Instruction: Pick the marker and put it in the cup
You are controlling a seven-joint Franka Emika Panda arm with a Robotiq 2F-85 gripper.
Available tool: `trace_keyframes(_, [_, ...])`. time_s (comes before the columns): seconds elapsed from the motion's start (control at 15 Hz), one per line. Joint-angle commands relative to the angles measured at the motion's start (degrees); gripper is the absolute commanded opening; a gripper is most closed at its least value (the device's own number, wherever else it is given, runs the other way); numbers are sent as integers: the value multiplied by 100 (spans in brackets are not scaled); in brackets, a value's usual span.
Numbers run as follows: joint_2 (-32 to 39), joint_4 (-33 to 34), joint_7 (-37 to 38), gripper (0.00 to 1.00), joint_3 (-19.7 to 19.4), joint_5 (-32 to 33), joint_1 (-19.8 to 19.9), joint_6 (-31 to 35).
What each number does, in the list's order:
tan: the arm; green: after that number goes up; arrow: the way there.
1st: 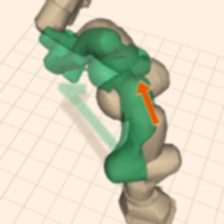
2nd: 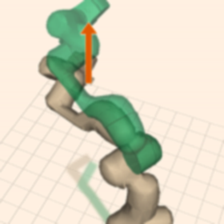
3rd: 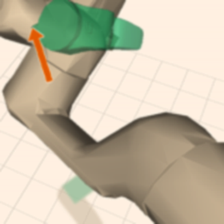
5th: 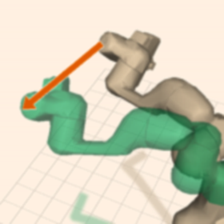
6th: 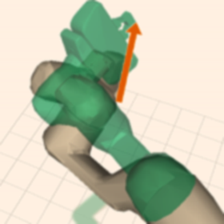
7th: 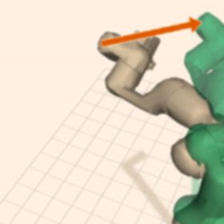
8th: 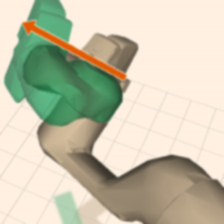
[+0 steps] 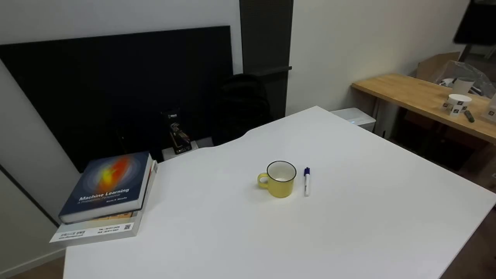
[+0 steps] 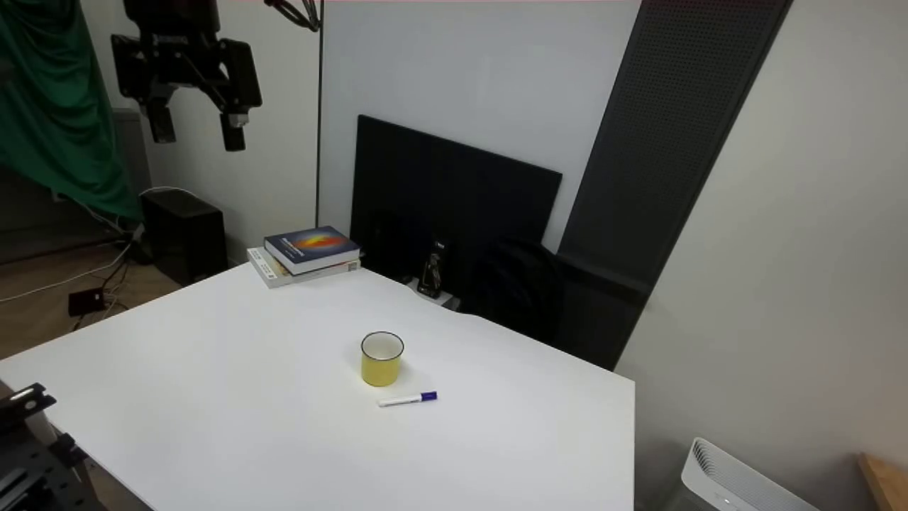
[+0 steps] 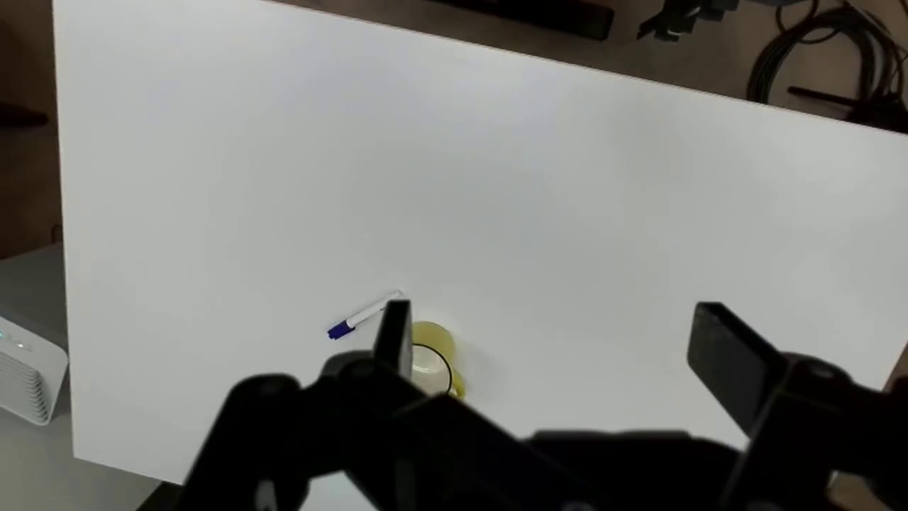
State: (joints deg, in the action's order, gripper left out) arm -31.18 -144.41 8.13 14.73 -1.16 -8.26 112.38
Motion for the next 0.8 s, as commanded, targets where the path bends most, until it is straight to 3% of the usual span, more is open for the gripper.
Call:
trace_keyframes(0.0, [-135,-283,132,100,-472,-72,198,-50])
trace_keyframes(0.4, [-260,-917,47,100,-1583,-1,1177,203])
trace_keyframes(0.73, [489,-1139,168,100,-2258,-11,2101,1361])
